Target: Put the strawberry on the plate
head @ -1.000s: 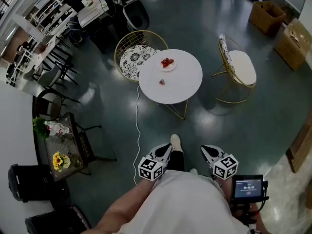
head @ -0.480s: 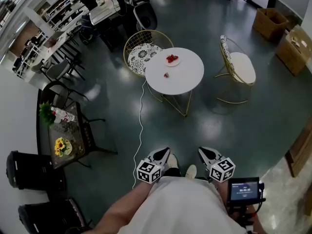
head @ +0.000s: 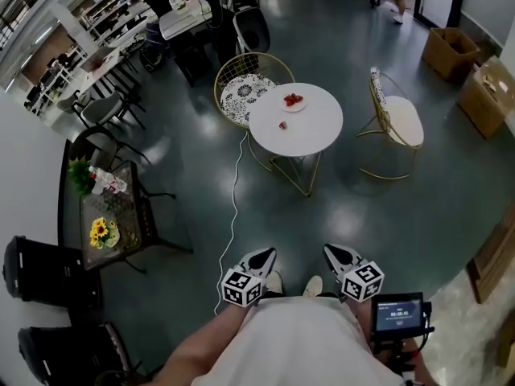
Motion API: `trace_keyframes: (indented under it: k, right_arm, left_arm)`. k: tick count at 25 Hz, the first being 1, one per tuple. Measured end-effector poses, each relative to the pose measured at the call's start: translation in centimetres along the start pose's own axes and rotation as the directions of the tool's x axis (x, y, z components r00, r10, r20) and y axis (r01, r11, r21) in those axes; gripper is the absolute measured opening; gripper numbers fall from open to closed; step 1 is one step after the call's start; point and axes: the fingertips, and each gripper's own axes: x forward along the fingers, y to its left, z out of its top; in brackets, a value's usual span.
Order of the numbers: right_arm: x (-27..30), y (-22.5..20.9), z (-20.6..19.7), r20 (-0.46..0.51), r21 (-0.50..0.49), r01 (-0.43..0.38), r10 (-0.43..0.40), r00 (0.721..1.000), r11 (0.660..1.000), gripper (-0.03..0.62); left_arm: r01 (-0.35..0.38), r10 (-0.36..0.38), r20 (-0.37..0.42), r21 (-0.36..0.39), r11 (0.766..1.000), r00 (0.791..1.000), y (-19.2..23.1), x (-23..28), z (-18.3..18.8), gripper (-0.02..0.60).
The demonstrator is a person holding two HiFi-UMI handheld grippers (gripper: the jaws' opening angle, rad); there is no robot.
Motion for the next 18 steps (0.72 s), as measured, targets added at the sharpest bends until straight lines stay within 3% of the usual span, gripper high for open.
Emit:
trace_keyframes:
  k: [12,18]
  right_arm:
    - [5.1,3.0,0.0,-0.008,-0.056,0.019,-0.02,1.0,0.998,0.005]
    - [6.8,4.8,0.4,-0.014,-0.043,0.036,-0.037,0.999,0.998,0.005]
  left_arm:
    - [-0.003,0.003,0.062,-0.003,1.0,0.998,6.0,-2.8,0.1,0.006]
    - [0.012,-0.011,0.047,-0.022,1.0,0.999,7.8,-4.1,0.0,0.005]
